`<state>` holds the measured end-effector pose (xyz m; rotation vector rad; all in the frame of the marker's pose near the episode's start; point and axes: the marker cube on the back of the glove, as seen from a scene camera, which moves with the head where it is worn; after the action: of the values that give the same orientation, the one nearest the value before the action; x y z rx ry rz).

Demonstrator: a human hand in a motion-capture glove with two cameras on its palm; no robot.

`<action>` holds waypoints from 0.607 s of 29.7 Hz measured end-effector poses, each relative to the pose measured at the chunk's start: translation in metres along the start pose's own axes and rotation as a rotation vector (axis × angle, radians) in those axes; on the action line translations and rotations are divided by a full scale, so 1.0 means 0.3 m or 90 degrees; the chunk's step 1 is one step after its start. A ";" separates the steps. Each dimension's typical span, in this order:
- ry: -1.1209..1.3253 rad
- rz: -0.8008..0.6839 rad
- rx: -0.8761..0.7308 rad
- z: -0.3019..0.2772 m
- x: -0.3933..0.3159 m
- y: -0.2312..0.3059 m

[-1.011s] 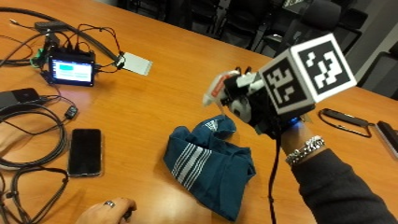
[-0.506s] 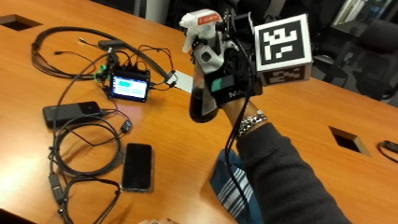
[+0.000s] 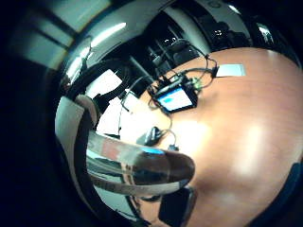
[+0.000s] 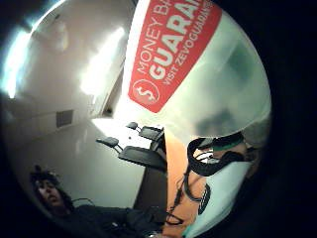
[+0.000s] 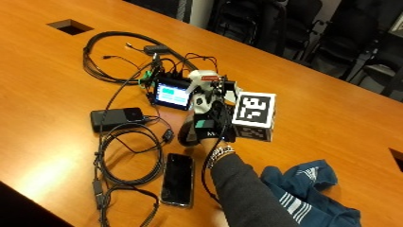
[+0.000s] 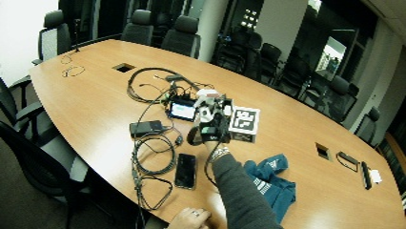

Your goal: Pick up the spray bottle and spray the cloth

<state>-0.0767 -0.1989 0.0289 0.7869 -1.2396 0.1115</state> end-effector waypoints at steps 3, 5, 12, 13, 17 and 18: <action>0.014 0.002 0.008 0.011 0.046 0.012; 0.020 0.000 0.016 0.007 0.065 0.016; 0.031 -0.031 0.084 -0.059 0.040 0.010; 0.037 -0.031 0.090 -0.065 0.041 0.017; 0.047 -0.014 0.091 -0.061 0.052 0.045; 0.049 -0.009 0.086 -0.057 0.057 0.047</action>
<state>-0.0638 -0.1840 0.0487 0.9008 -1.1625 0.2138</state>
